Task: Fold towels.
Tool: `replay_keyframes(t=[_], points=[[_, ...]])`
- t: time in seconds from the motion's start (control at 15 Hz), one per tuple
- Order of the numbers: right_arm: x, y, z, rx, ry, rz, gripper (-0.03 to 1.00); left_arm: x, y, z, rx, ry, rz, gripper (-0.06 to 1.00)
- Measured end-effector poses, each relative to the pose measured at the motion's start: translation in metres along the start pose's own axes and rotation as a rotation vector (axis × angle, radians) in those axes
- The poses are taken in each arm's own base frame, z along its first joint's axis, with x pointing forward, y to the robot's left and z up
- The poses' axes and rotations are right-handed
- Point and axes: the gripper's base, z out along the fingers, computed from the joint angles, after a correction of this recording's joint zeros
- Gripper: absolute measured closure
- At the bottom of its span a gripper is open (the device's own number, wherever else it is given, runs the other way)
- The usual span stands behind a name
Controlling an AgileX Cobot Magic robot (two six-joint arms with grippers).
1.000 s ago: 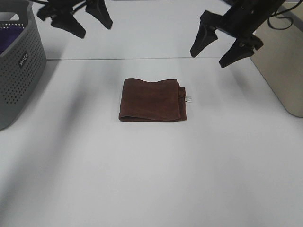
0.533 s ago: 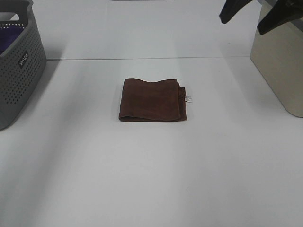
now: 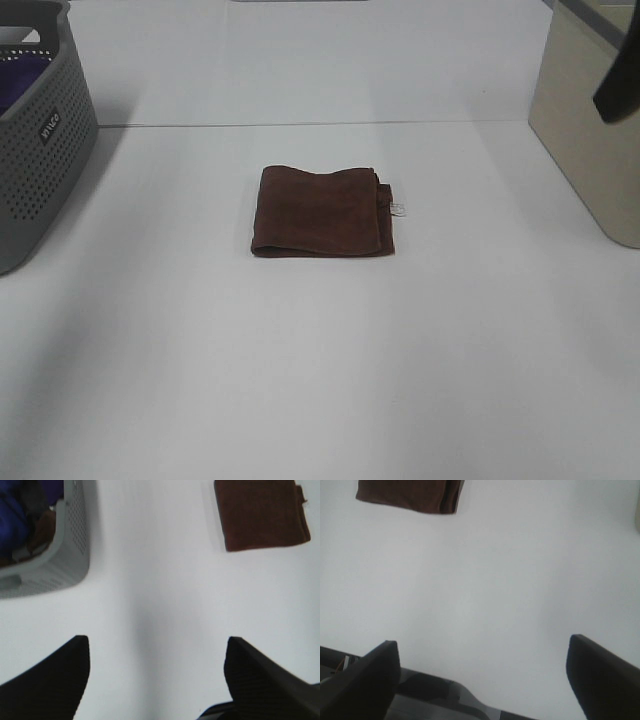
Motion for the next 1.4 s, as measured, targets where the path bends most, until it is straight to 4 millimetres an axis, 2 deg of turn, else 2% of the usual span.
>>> replay_keyframes(t=[0.27, 0.47, 0.6, 0.8, 0.87, 1.0, 1.4], points=[[0.081, 0.003, 0.013, 0.0, 0.042, 0.018, 0.12, 0.097, 0.01, 0.002, -0.006, 0.055, -0.005, 0.23], [0.131, 0.005, 0.023, 0.008, -0.01, 0.015, 0.12, 0.153, 0.017, 0.005, -0.002, 0.009, 0.003, 0.23], [0.158, 0.005, 0.031, 0.014, -0.065, 0.01, 0.12, 0.183, 0.02, 0.004, 0.005, -0.069, 0.031, 0.23], [0.181, 0.006, 0.034, 0.024, -0.13, -0.035, 0.12, 0.205, 0.022, 0.009, 0.012, -0.191, 0.072, 0.23], [0.189, 0.006, 0.03, 0.038, -0.209, -0.083, 0.12, 0.21, 0.023, 0.01, 0.016, -0.22, 0.101, 0.23], [0.19, 0.007, 0.027, 0.047, -0.257, -0.111, 0.12, 0.211, 0.023, 0.011, 0.013, -0.214, 0.145, 0.23], [0.192, 0.007, 0.03, 0.048, -0.245, -0.124, 0.12, 0.212, 0.022, 0.011, 0.021, -0.213, 0.163, 0.23]])
